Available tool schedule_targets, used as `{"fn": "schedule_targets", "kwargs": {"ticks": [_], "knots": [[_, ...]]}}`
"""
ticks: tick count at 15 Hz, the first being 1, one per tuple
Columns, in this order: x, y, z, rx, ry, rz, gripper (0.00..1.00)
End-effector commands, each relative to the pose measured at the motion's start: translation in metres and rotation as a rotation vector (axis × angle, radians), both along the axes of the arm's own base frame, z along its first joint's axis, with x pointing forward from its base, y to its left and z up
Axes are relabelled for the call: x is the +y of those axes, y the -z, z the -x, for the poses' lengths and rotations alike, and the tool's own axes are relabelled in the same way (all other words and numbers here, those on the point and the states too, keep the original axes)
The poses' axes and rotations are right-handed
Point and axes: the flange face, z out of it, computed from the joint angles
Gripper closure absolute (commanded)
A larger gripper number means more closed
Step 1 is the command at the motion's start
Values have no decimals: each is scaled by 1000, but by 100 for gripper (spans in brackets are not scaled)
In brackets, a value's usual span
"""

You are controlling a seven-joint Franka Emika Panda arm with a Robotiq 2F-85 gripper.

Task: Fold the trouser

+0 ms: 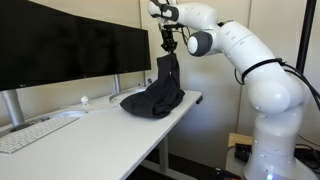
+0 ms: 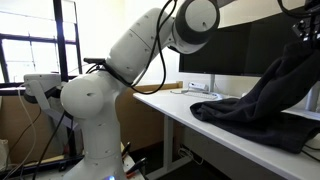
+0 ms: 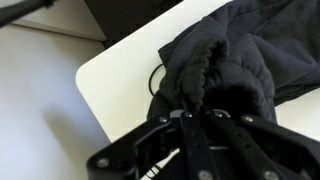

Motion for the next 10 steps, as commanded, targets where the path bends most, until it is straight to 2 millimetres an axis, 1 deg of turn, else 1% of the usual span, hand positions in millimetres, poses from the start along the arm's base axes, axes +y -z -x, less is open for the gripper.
{"fn": "schedule_targets", "kwargs": {"ticks": [1,5,10], "knots": [[-9,10,4,56,-28,2,98],[-22,23,3,80,-31,21,98],[-35,26,-14,13,-62,115,98]]}}
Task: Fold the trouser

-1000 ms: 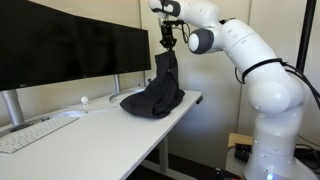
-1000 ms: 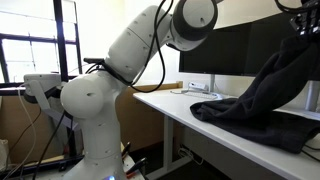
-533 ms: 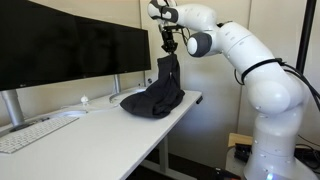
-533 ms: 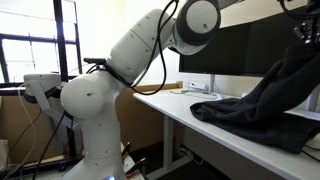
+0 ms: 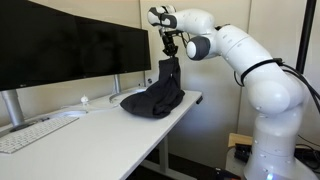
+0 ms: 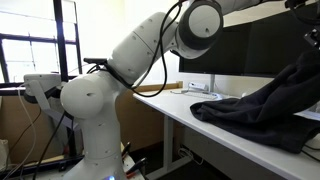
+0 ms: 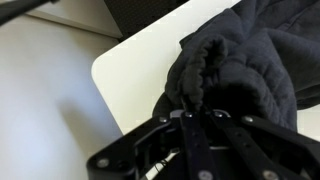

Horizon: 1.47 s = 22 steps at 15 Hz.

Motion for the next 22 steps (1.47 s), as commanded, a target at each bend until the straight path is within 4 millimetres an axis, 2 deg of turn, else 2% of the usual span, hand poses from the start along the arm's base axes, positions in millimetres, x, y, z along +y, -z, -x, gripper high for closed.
{"fn": "schedule_targets", "kwargs": {"ticks": [1,5,10,16,17,18,22], "knots": [[-12,-4,-7,-53,-49,63,98],[-14,-8,-15,-111,-74,78,98],[-15,-3,-9,-69,-91,50,98],[-14,-1,-12,-72,-91,54,98],[-13,-1,-13,-74,-93,53,66],[-12,-2,-14,-76,-96,56,65],[-8,-1,-17,-78,-95,63,41]]}}
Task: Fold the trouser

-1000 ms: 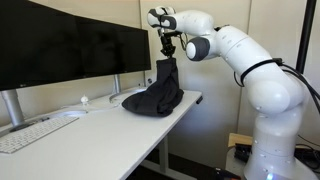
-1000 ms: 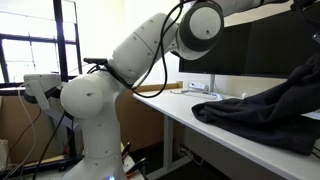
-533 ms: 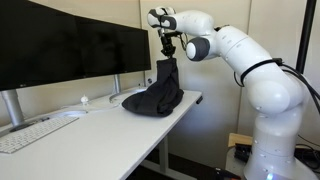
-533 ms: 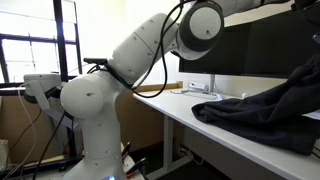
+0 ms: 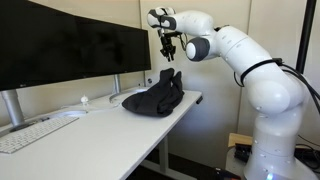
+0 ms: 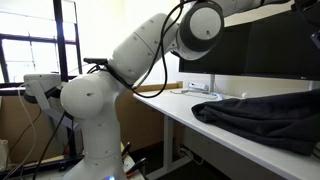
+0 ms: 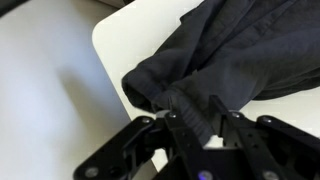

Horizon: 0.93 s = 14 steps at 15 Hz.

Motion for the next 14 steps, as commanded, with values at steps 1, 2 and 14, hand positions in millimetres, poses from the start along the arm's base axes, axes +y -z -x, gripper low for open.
{"fn": "schedule_targets", "kwargs": {"ticks": [1,2,14], "knots": [[2,-1,-1,4,-25,6,33],[3,-1,-2,4,-26,6,27],[55,-8,-31,-48,-4,13,0]]}}
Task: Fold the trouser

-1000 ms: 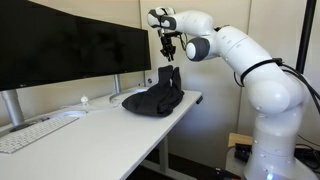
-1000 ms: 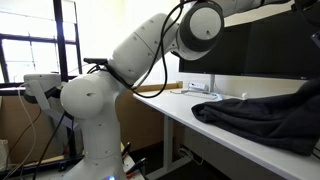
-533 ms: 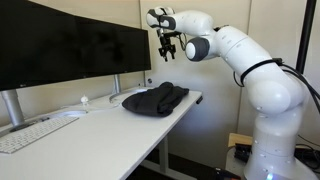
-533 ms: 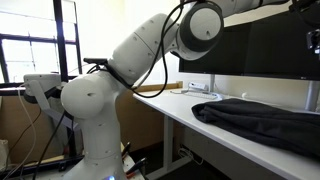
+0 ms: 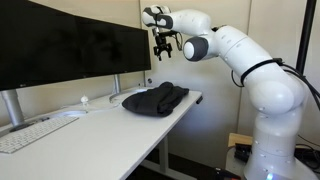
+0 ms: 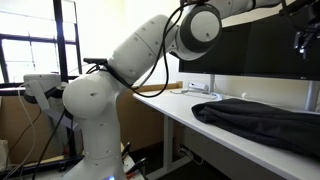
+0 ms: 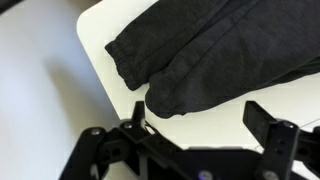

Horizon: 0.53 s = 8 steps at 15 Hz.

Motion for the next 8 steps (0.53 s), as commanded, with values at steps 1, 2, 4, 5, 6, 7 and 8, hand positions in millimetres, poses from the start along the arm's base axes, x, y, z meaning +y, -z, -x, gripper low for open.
{"fn": "schedule_targets", "kwargs": {"ticks": [1,2,4,5,6,7,8], "knots": [[28,-5,-11,-18,35,-4,0],[38,-5,-17,-26,39,-2,0],[61,-5,-28,-44,52,-9,0],[73,-6,-33,-59,67,-16,0],[86,-7,-38,-73,77,-22,0],[99,-10,-43,-95,88,-26,0],[112,-12,-49,-115,95,-30,0]]}}
